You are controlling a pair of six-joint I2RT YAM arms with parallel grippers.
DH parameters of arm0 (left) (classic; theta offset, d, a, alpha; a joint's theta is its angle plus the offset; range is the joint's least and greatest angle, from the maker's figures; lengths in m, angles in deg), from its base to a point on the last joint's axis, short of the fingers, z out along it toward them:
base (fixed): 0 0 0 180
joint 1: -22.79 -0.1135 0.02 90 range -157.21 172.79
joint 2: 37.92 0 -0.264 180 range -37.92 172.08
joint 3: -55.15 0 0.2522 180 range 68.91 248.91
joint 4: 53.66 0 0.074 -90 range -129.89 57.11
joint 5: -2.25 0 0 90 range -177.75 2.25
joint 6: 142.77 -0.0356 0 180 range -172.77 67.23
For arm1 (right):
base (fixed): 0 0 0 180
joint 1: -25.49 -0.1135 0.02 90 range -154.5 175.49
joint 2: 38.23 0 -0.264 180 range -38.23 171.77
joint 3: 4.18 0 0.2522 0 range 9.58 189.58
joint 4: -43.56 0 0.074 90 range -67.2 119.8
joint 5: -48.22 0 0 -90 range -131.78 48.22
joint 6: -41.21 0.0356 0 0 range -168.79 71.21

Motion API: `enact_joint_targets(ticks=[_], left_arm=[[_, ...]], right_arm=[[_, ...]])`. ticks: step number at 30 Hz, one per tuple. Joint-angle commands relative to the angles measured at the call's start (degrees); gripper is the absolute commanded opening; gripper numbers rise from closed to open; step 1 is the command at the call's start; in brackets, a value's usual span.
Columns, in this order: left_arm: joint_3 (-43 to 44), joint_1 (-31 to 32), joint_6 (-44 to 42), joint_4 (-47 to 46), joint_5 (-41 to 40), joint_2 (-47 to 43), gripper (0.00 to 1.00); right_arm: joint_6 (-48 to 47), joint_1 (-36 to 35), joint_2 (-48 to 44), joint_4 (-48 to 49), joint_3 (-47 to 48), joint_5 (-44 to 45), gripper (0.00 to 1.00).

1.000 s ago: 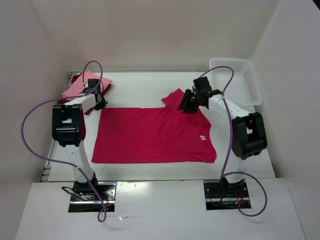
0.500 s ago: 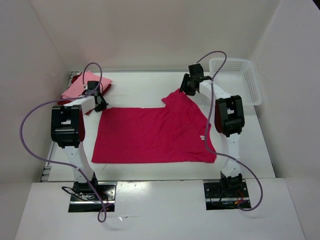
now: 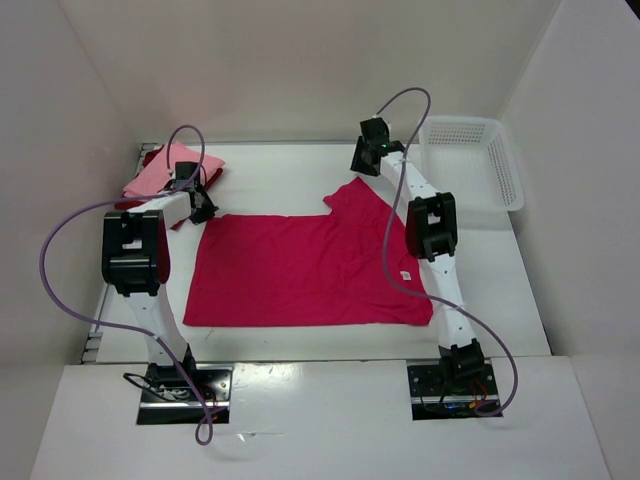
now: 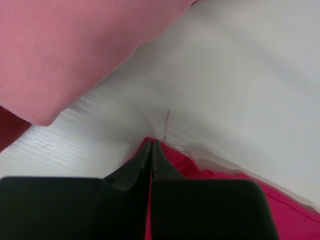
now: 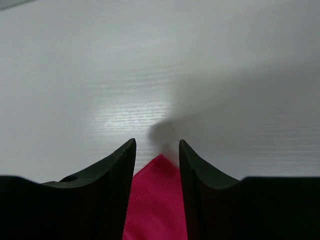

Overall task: Fold and stack the t-shirts
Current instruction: Grap the side of the flattened tshirt furthest away from the robot with both arms

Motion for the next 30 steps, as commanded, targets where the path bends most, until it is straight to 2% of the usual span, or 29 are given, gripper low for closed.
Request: enact_joint_targets(ticks=[1,8,12,15,18,21,22,24,26,30], left_arm=[[0.07,-0.23,-0.14,-1.01,0.76,-1.86,0.0],[0.07,-0.23,-0.14,-1.01,1.29,-1.85,0.0],[0.6,-0.23,-0.14,-1.01,1.29,-1.85,0.0],[0.6,-0.23,-0.14,-1.01,1.29,-1.85,0.0],[0.6,-0.23,-0.14,-1.01,1.29,-1.85,0.0],[0.6,-0.23,-0.14,-1.01,1.82,-1.33,0.0],[0.6,-0.23,-0.14,-1.01,1.82,-1.32,0.0],[0.6,-0.23,-0.14,-1.01,1.82,-1.32,0.0],[0.6,-0.23,-0.14,-1.01,1.82,-1.32,0.0],[0.6,-0.23,0.91,-1.01,1.82,-4.04,0.0]], right_arm=[[-1.49,-2.24,1.09,-3.43,3.37,1.8,0.45],[-1.49,-2.95,1.09,-4.13,2.85,3.91,0.44],[-1.49,-2.95,1.09,-4.13,1.8,4.52,0.34],[-1.49,-2.95,1.09,-4.13,1.26,6.19,0.34],[-1.49,-2.95,0.56,-4.13,-0.05,6.81,0.38],[-1.49,-2.95,0.03,-4.13,-0.58,6.81,0.23],[-1.49,-2.95,0.03,-4.13,-0.58,6.81,0.14],[-1.49,-2.95,-0.57,-4.13,-0.58,6.81,0.06],[-0.96,-2.95,-1.98,-4.13,-0.58,6.81,0.0],[-0.96,-2.95,-9.6,-4.66,-5.3,6.81,0.0]])
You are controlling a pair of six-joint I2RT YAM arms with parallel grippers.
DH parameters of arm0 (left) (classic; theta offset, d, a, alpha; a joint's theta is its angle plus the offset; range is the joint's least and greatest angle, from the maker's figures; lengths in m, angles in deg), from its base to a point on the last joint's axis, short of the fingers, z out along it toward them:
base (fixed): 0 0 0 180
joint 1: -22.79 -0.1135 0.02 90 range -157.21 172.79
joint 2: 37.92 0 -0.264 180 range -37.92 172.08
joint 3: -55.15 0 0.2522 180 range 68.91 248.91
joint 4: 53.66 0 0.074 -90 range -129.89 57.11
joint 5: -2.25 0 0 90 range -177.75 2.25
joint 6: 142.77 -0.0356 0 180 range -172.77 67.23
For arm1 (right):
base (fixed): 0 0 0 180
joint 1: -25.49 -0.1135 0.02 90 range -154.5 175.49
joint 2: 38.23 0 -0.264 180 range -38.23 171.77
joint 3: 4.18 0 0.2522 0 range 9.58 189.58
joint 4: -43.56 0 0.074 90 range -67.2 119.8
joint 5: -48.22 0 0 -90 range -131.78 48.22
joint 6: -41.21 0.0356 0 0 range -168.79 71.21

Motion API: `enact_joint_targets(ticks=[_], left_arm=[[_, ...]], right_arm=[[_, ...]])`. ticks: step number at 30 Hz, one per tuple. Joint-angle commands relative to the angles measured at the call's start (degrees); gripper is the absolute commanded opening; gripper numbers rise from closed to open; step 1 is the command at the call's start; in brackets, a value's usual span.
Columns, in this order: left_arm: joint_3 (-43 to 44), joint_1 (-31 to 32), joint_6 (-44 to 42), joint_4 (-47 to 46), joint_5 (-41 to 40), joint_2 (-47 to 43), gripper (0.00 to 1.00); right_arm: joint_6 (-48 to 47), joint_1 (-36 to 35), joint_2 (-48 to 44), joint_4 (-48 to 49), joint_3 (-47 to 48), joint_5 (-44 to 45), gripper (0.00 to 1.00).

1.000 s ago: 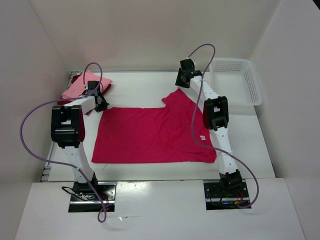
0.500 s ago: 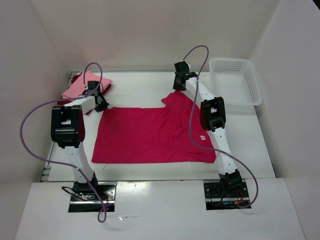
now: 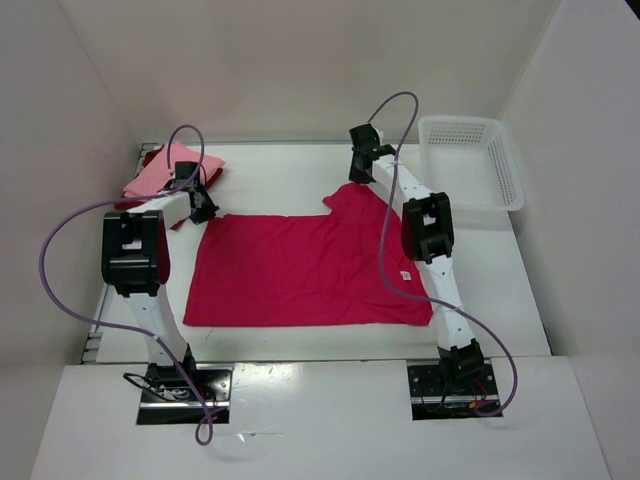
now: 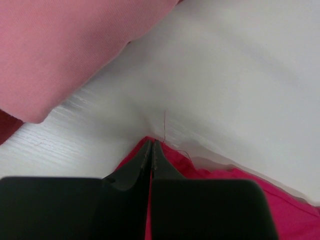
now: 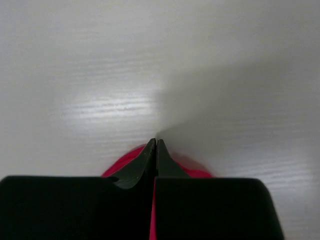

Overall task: Fold and stack the t-shirts
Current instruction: Grap the side of the flattened tshirt furthest away from the robot with both arms, then fold the other side of the tshirt into a rectangle

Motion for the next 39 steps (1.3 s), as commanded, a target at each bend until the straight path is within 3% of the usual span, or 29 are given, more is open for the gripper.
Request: enact_joint_targets(ticks=[1,4,10,23,27,39], left_arm=[[-0.62,-0.75,0.85,-2.1,1.35,-5.81,0.0],[-2.03,-1.28,1.37,-2.72,1.89,-8.11,0.0],[-4.75,-1.81,-1.97,-1.58,1.36,-13.9,0.0],[-15.12,-4.97,-0.3,0.79,5.04,-25.77,0.0],[-19.34,-6.99,0.23,3.25,5.84,-29.64,0.0],[-23.92,-9.99,0.76,7.56,9.1,-32.45,0.02]], right_arm=[[0.13,0.09,-11.22,-0.66,-4.64,0.76,0.0],[-0.39,0.09,-18.6,-1.28,-11.05,0.14,0.0],[1.53,1.15,-37.58,1.09,-35.37,-1.09,0.0],[5.93,1.15,-69.49,-5.74,-64.94,-5.39,0.0],[8.47,1.15,-74.16,-10.14,-72.31,-7.33,0.0],[11.38,1.15,-77.94,-22.98,-77.51,-10.85,0.03]])
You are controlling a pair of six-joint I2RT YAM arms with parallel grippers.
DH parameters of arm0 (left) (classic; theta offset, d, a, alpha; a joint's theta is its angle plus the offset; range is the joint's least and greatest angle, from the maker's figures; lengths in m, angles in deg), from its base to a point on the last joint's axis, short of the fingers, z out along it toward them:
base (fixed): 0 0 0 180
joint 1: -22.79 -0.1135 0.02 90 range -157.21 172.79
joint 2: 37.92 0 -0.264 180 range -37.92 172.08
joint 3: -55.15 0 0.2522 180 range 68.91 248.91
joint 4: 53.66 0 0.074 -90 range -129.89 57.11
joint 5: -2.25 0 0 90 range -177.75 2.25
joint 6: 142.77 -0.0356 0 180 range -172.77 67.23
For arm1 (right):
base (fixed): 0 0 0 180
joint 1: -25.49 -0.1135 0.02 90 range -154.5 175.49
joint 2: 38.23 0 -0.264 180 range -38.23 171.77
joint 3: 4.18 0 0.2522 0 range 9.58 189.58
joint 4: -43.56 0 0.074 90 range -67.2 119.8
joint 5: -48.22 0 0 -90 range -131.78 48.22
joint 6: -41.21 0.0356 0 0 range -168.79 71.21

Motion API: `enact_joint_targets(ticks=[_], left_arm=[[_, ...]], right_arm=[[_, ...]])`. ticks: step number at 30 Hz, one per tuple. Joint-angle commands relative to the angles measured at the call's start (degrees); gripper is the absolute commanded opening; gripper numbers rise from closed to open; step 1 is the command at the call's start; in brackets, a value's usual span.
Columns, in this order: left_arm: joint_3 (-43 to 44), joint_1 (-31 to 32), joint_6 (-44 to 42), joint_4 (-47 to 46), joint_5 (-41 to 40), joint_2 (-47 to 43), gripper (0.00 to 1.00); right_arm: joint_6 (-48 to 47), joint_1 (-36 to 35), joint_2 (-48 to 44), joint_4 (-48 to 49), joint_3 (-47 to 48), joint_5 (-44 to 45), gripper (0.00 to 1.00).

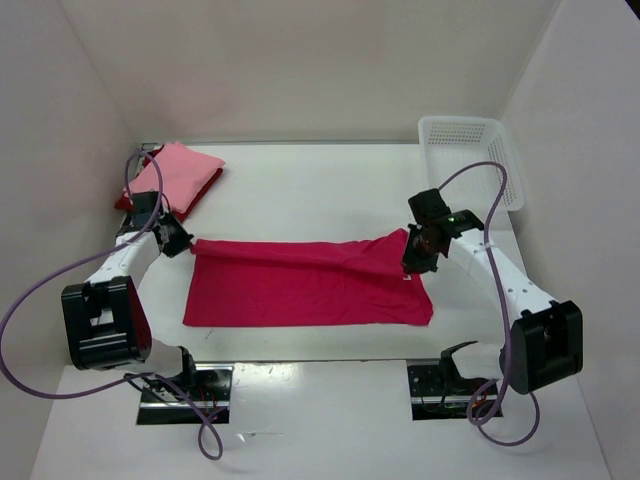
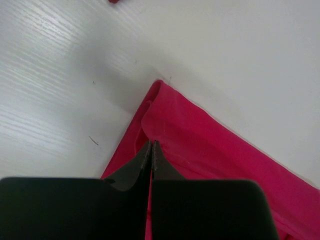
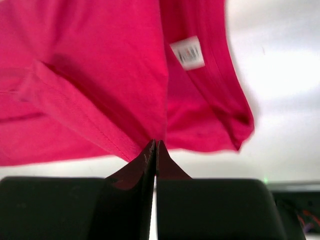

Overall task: Fold and stack the t-shirts
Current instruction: Fold the other side of the tshirt into a rectangle

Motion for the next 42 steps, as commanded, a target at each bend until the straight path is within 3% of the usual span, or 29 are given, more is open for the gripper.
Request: enact_joint_targets(ticks=[1,4,8,10,14,18,23,24,25,28,31,42], left_arm=[[-1.27,-1.2,0.65,1.22,1.18,-2.19,0.02],[-1.89,-1.72,1.17,2.36,2.85,-1.66,0.1],[-2.42,-3.83,3.02,2.36,3.47,-3.15,0.14],[-1.9,-4.36,4.94,3.06,3.47,-4.9,0.25],[-1.89,-4.36,6.71,0.96,5.48,-8.25,0.27],[-0.22,-1.56,4.96,1.13,1.82,-9.65,0.27],[-2.5,3.36,4.34,-1.5,2.85,-9.84,0.27],[-3.29,4.42,4.34,-2.46,2.85,-8.96,0.27],[-3.3,5.64,4.34,-3.17,3.46,-8.35,0.28],[-3.83,9.17,5.83,-4.83,6.09,-4.66,0.28],[-4.44,9.7,6.36,-6.68,7.86,-0.97,0.28],[-5.58,9.7,7.5,-7.92,10.32,5.54,0.29]], right_arm=[[0.78,0.36,-3.94,-7.68,-2.11,-1.25,0.03],[0.78,0.36,-4.73,-8.39,-3.61,-2.4,0.12],[0.78,0.36,-6.57,-9.71,-3.61,-3.0,0.15],[0.09,0.36,-7.28,-10.5,-2.82,-3.01,0.21],[-1.15,0.36,-7.28,-7.36,-1.32,-4.05,0.26],[-0.63,-1.49,-2.64,2.92,-1.85,-8.36,0.0],[0.78,-7.19,6.06,17.87,-0.89,-6.71,0.0],[0.78,-7.72,7.47,19.01,0.42,-6.18,0.03],[0.78,-8.25,8.87,19.98,1.04,-6.17,0.19],[0.78,-10.36,13.27,23.51,3.15,-5.99,0.4],[0.78,-12.91,17.32,24.12,4.57,-4.77,0.46],[1.84,-16.25,20.49,23.95,2.29,-0.81,0.47]])
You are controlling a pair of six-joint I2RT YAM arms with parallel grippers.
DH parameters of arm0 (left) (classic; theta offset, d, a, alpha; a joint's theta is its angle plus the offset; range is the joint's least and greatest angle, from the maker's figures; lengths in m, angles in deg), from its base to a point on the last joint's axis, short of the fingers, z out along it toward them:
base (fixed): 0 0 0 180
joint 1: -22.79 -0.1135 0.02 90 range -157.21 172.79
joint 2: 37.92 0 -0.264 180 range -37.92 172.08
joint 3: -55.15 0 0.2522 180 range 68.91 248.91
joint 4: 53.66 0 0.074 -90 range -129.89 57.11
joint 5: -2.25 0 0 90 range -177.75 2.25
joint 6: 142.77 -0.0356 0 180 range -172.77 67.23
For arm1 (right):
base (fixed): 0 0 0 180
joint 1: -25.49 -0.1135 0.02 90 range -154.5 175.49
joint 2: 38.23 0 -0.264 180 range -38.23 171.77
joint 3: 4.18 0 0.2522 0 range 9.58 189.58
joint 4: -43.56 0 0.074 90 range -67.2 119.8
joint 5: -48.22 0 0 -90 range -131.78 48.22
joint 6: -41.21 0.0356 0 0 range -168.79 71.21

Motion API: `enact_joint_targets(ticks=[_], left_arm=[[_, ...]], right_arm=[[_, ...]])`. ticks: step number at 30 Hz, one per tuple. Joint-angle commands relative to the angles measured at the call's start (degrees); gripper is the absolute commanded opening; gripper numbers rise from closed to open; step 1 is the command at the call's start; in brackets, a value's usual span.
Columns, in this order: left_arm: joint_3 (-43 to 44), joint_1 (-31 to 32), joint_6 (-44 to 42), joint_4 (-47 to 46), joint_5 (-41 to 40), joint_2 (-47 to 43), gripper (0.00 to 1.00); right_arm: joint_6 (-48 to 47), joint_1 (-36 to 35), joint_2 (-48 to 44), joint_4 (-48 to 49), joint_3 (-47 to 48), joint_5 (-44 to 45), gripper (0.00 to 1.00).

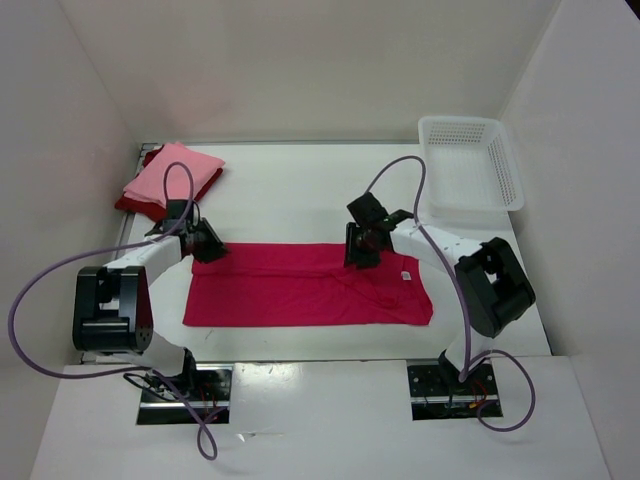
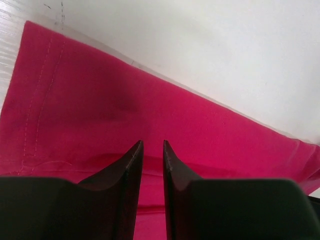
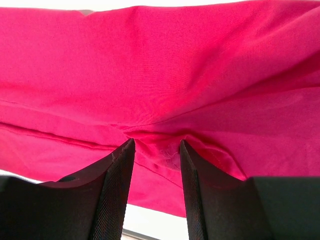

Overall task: Fold and stack the t-shirts
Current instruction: Fold the other side of the tshirt into a rectangle

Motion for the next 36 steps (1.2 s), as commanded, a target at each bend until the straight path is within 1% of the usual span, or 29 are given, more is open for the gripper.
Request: enact_joint_targets(ticks=[1,3,6,9,14,20,22,23,25,26,27,30,32,36], left_arm=[[-0.97,-0.09,1.06,-1.19,1.6,1.68,0.29],[-1.58,-0.71,1.06,-0.57,1.6,2.2,0.29],[-3.08,-3.25,0.53,0.75,3.0,2.2,0.29],[-3.78,-5.09,0.53,1.89,4.41,0.89,0.29],[-4.4,-6.24,0.53,2.51,5.03,-1.65,0.3],[-3.26,-6.24,2.28,1.37,5.56,-3.33,0.3],[-2.73,-6.24,2.29,1.37,5.56,-3.86,0.3],[-2.04,-6.24,2.29,1.37,5.56,-3.86,0.3],[-1.41,-6.24,2.29,1.37,5.56,-4.39,0.3],[-0.63,-6.24,2.29,1.37,5.56,-4.39,0.3],[-0.1,-6.24,2.29,1.37,5.56,-4.91,0.3],[-0.1,-5.72,2.29,1.37,5.03,-4.91,0.3],[-0.1,-5.19,2.29,1.37,5.03,-4.91,0.3],[-0.71,-4.05,2.29,1.37,4.51,-5.44,0.3]], right_arm=[[0.53,-1.19,-0.73,1.52,-0.23,2.86,0.43],[0.53,-1.72,-1.35,0.99,-0.75,2.86,0.31],[0.53,-2.34,-2.58,-0.49,-2.25,2.25,0.15],[1.05,-2.86,-4.15,-1.99,-3.66,1.02,0.11],[1.67,-4.62,-7.06,-4.36,-5.5,-1.97,0.07],[5.79,-7.96,-9.79,-5.25,-8.05,-8.47,0.07],[5.8,-8.66,-9.79,-5.25,-8.05,-9.97,0.1],[5.8,-8.66,-9.79,-5.25,-8.05,-10.5,0.14],[5.8,-8.66,-10.4,-6.29,-5.26,-8.75,0.23],[5.1,-8.66,-10.4,-6.82,-4.29,-6.22,0.32],[4.23,-7.97,-10.4,-6.83,-3.49,-4.98,0.35],[2.47,-6.12,-9.79,-7.44,-2.09,-2.6,0.35],[2.46,-6.12,-8.65,-6.83,-1.46,-0.41,0.35],[2.46,-5.59,-6.54,-5.25,-2.61,2.93,0.43]])
